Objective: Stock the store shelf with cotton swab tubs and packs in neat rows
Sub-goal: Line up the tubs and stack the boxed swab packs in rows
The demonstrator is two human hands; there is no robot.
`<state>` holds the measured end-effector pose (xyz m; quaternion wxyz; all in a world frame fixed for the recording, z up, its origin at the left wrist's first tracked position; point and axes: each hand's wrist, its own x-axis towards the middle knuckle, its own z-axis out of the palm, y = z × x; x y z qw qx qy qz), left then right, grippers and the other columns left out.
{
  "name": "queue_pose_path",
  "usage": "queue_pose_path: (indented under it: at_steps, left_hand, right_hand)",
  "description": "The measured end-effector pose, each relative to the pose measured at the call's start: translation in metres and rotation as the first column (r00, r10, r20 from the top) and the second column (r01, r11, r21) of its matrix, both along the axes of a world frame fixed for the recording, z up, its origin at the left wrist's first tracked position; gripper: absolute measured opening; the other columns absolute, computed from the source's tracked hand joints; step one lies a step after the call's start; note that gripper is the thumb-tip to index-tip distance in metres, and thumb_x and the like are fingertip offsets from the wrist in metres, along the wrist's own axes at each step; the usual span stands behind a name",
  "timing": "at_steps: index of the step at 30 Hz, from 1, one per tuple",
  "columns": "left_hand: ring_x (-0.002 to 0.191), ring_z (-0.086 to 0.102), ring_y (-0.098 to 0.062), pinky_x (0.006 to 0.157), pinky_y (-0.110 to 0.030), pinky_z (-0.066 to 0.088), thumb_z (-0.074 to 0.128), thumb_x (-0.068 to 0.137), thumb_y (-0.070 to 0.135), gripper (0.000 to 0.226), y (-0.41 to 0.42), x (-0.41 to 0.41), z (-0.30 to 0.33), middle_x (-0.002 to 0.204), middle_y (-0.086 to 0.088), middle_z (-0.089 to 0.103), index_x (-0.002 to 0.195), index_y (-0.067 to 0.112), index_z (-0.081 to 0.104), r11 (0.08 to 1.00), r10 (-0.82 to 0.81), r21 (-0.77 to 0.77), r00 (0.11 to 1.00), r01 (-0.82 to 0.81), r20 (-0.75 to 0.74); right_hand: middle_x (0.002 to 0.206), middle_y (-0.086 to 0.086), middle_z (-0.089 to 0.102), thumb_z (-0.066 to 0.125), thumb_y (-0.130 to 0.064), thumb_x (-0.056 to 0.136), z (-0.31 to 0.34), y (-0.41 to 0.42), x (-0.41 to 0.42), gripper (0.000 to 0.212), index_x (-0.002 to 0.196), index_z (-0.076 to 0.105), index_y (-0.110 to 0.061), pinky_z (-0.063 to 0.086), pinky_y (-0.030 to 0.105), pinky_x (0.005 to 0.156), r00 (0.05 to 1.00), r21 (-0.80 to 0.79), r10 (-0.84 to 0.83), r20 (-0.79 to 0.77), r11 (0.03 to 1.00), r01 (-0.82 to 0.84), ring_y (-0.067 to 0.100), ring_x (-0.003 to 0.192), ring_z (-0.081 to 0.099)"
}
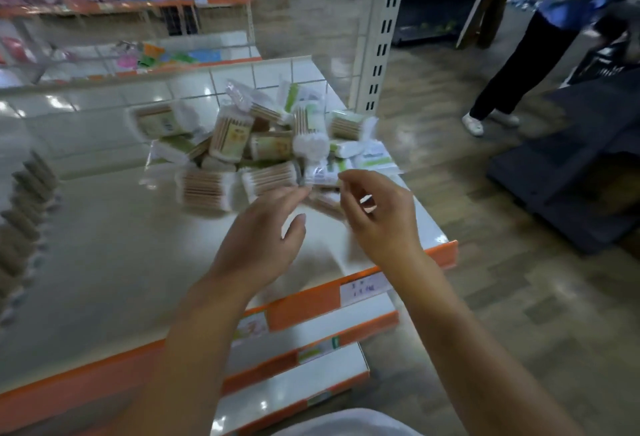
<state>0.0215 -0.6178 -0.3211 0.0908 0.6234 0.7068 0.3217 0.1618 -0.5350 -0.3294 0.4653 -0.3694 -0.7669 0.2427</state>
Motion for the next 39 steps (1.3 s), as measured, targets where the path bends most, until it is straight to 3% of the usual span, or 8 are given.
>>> queue_pose_path:
  at_steps: [6, 13, 17, 20, 24, 30, 34, 39]
  left_hand:
    - [0.122, 0.048, -0.015, 0.098, -0.018, 0.031, 0.054, 0.092, 0.014, 0.039, 0.033, 0.044, -0.01, 0.131, 0.002, 0.054, 0.131, 0.019, 0.053, 0.996, -0.044, -0.067, 0.994, 0.05, 0.101]
    - [0.1, 0.059, -0.015, 0.089, -0.029, 0.045, 0.057, 0.09, 0.027, 0.037, 0.057, 0.075, -0.015, 0.114, 0.0, 0.064, 0.126, 0.019, 0.058, 0.995, 0.02, -0.1, 0.977, 0.001, 0.214]
    - [0.093, 0.056, -0.013, 0.086, -0.027, 0.046, 0.062, 0.086, 0.033, 0.044, 0.062, 0.083, -0.014, 0.106, 0.009, 0.057, 0.128, 0.025, 0.055, 0.988, 0.068, -0.153, 0.967, -0.03, 0.245]
    - [0.09, 0.057, -0.015, 0.086, -0.029, 0.046, 0.065, 0.084, 0.027, 0.048, 0.063, 0.082, -0.017, 0.104, 0.006, 0.057, 0.13, 0.026, 0.052, 0.974, 0.13, -0.219, 0.927, -0.054, 0.353]
    - [0.089, 0.065, -0.022, 0.079, -0.029, 0.05, 0.066, 0.075, 0.018, 0.057, 0.061, 0.08, -0.021, 0.099, 0.003, 0.059, 0.13, 0.022, 0.051, 0.973, 0.195, -0.218, 0.773, -0.076, 0.604]
    - [0.084, 0.061, 0.0, 0.071, -0.01, 0.044, 0.064, 0.072, 0.012, 0.047, 0.052, 0.074, -0.016, 0.102, 0.007, 0.059, 0.114, 0.03, 0.052, 0.984, 0.145, -0.036, 0.66, -0.175, 0.737]
    - [0.08, 0.058, 0.016, 0.066, -0.004, 0.043, 0.058, 0.084, -0.007, 0.045, 0.047, 0.07, -0.007, 0.101, 0.01, 0.056, 0.117, 0.022, 0.052, 0.978, 0.069, 0.069, 0.618, -0.197, 0.783]
    - [0.08, 0.062, 0.006, 0.067, -0.012, 0.048, 0.059, 0.083, -0.008, 0.047, 0.043, 0.073, -0.004, 0.097, 0.014, 0.061, 0.109, 0.03, 0.054, 0.963, -0.019, 0.173, 0.588, -0.206, 0.809]
  right_hand:
    - [0.093, 0.003, 0.064, 0.049, 0.01, 0.081, -0.004, 0.055, 0.046, 0.033, 0.102, 0.066, -0.008, 0.041, 0.006, 0.066, 0.995, -0.268, -0.094, -0.016, 0.959, 0.087, -0.004, 0.074, 0.057]
    - [0.127, 0.013, 0.053, 0.063, -0.021, 0.086, -0.034, 0.077, 0.064, 0.045, 0.128, 0.052, -0.009, 0.037, 0.038, 0.1, 0.952, -0.497, -0.005, 0.307, 0.852, 0.165, 0.029, 0.116, 0.049]
    - [0.117, 0.007, 0.057, 0.056, -0.045, 0.087, -0.034, 0.078, 0.061, 0.048, 0.123, 0.057, -0.013, 0.037, 0.043, 0.1, 0.926, -0.542, 0.064, 0.373, 0.825, 0.161, 0.03, 0.121, 0.046]
    - [0.093, 0.002, 0.058, 0.048, -0.042, 0.091, -0.031, 0.074, 0.054, 0.034, 0.095, 0.065, -0.012, 0.042, 0.043, 0.089, 0.904, -0.498, 0.099, 0.417, 0.856, 0.136, 0.033, 0.108, 0.052]
    - [0.07, -0.008, 0.05, 0.051, -0.029, 0.094, -0.023, 0.058, 0.043, 0.02, 0.093, 0.058, -0.01, 0.041, 0.032, 0.068, 0.979, -0.561, 0.109, 0.17, 0.828, 0.005, 0.012, 0.073, 0.052]
    - [0.1, -0.007, 0.055, 0.06, -0.011, 0.089, 0.002, 0.039, 0.038, 0.036, 0.123, 0.05, -0.019, 0.048, 0.014, 0.066, 0.953, -0.661, 0.133, -0.271, 0.694, -0.285, 0.002, 0.076, 0.058]
    - [0.125, 0.008, 0.057, 0.06, -0.008, 0.087, 0.01, 0.038, 0.04, 0.04, 0.123, 0.051, -0.021, 0.048, 0.04, 0.09, 0.898, -0.665, 0.092, -0.429, 0.64, -0.384, 0.027, 0.108, 0.059]
    - [0.109, 0.009, 0.067, 0.059, -0.012, 0.087, 0.017, 0.034, 0.044, 0.034, 0.122, 0.056, -0.012, 0.05, 0.038, 0.085, 0.857, -0.667, 0.117, -0.502, 0.579, -0.47, 0.022, 0.095, 0.064]
